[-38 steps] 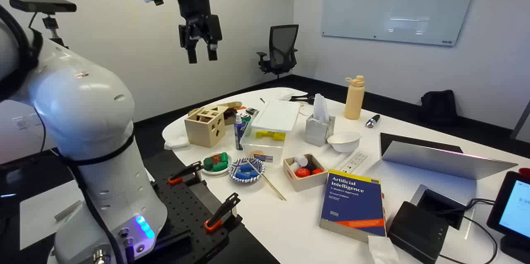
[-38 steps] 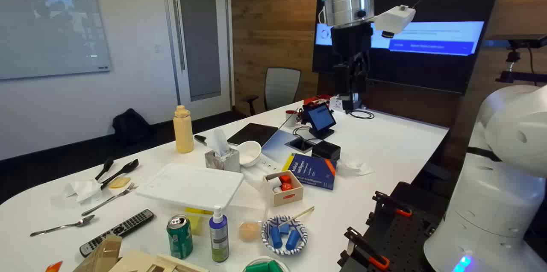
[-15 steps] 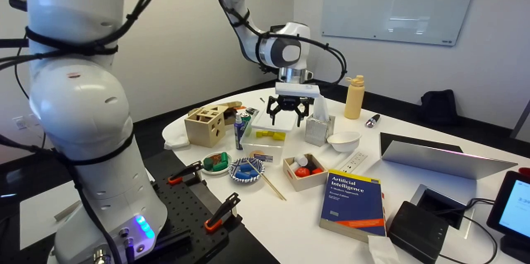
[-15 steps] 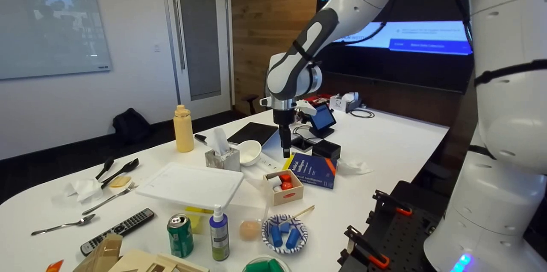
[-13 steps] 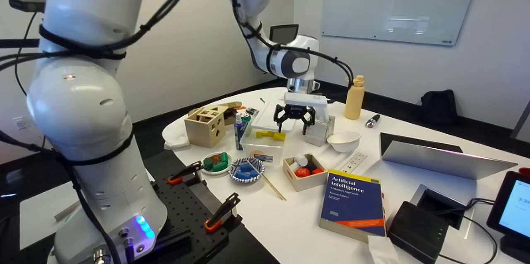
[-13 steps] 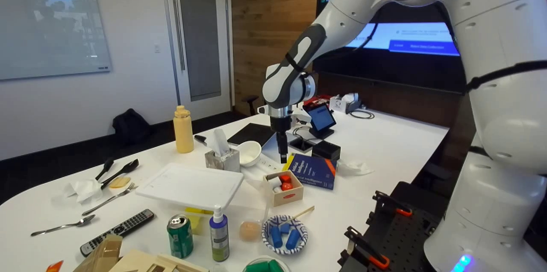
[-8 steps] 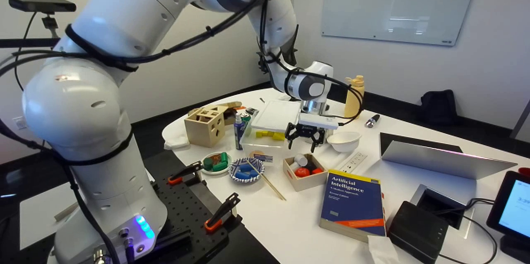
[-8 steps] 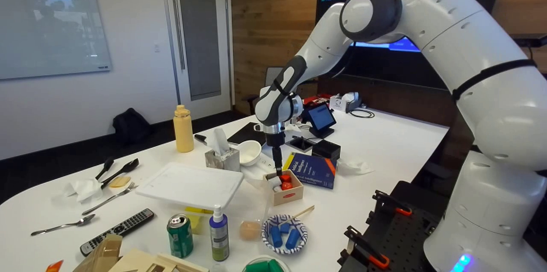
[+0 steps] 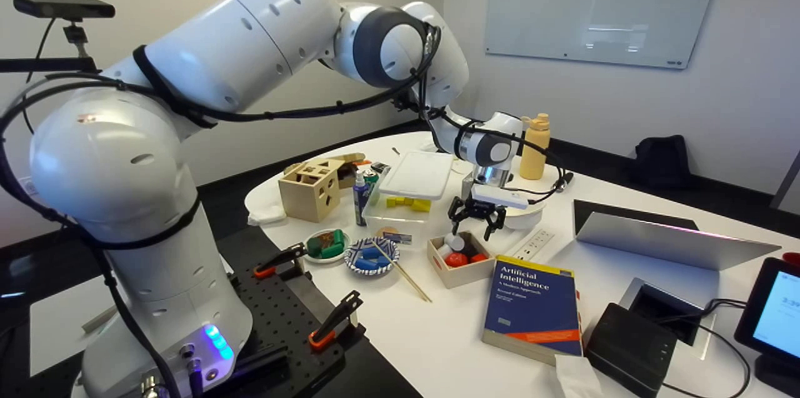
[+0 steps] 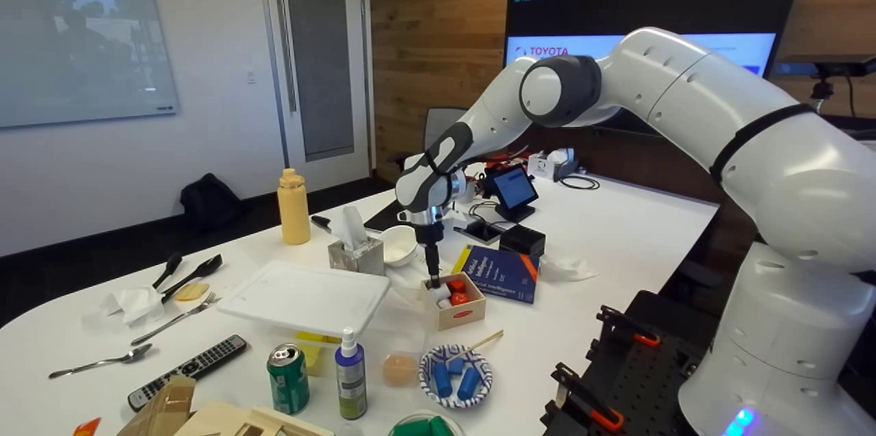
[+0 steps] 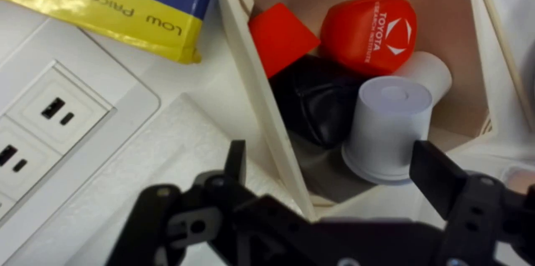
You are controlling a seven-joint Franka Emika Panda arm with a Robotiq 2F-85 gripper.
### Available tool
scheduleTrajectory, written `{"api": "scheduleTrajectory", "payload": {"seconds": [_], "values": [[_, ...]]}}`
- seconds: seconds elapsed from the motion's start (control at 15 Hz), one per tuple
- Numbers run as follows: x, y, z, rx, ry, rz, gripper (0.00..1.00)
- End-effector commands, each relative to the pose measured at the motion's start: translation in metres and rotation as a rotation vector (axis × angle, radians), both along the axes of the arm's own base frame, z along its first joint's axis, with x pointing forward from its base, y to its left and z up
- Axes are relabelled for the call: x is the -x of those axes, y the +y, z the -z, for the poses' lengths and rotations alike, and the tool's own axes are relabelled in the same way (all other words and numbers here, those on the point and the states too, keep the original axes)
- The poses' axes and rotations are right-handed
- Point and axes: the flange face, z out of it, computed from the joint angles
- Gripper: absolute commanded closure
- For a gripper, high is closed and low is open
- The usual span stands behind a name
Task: Remove the white object from the box
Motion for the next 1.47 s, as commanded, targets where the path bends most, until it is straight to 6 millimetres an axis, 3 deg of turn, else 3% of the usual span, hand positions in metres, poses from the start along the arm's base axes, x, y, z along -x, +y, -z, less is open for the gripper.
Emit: {"api": "scheduleTrajectory", "payload": {"seconds": [0.0,0.2,0.47,0.93,1.4], "values": [[-0.013,-0.001,-0.013,-0.025,0.025,-0.031,0.0],[-0.01,-0.008,-0.026,-0.018,0.017,-0.019,0.0],[0.001,-0.007,-0.018,-0.034,0.034,-0.012,0.0],[0.021,0.018,-0.024,-0.065,0.055,-0.019,0.0],[0.047,0.01,-0.021,-0.064,0.087,0.011,0.0]]}}
